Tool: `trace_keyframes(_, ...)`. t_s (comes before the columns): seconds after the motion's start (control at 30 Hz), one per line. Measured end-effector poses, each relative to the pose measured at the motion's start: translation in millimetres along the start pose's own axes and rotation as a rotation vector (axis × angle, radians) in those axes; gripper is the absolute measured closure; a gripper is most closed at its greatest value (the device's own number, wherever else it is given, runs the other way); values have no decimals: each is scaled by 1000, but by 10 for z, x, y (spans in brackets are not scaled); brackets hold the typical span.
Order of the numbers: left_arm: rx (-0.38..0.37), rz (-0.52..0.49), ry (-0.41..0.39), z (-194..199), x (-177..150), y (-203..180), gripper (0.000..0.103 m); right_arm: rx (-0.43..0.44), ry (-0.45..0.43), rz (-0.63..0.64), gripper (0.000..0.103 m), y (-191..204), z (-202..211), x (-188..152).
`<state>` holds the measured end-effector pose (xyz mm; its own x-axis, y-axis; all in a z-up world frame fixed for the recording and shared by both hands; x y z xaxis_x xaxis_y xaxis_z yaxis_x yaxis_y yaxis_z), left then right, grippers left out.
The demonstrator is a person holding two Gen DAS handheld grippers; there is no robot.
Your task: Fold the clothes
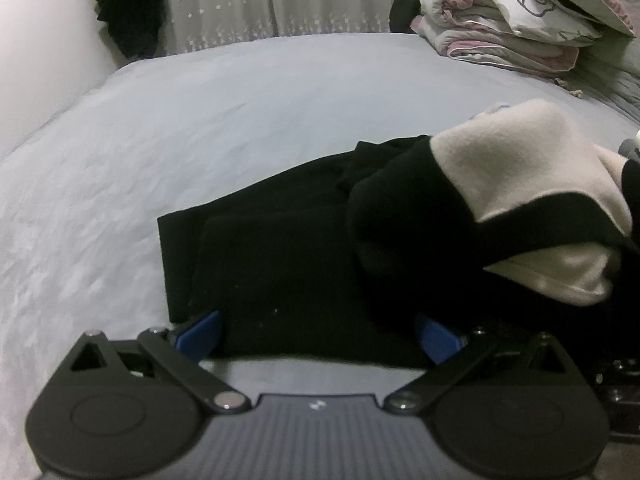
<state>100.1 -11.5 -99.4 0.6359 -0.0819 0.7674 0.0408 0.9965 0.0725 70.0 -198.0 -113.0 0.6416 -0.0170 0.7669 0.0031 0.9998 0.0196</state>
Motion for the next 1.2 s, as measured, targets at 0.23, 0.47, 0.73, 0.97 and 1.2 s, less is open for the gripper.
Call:
trace_keyframes(0.23, -164, 42, 48, 271, -5, -2, 1, 19, -82, 18, 1, -28, 293, 122)
trace_keyframes(0.47, -310, 75, -13, 539, 11, -83, 1, 99, -144, 1, 35, 37, 565, 131)
trace_keyframes(0.73, -379, 206, 4, 545, -27, -26, 5, 243, -90, -66, 95, 75, 534, 157)
trace_keyframes(0.97, -401, 359, 40, 473, -66, 137, 14, 344, -74, -94, 99, 196, 663, 164)
trace_keyframes(1.2, -482, 472, 38, 444, -32, 81, 17, 405, -81, -87, 102, 263, 809, 188)
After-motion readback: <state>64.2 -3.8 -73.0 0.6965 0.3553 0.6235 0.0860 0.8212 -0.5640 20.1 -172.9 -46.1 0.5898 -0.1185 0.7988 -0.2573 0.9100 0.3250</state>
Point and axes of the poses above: each gripper's, at about its wrist camera, not at the fingertips, and z roughly against the way its jaws point, y to its left, x to its top, the point moved 7 cm from there along -z, roughly the way its jaws point, and after that the axes turned 6 degrees about -y, right-handed, at the moved point
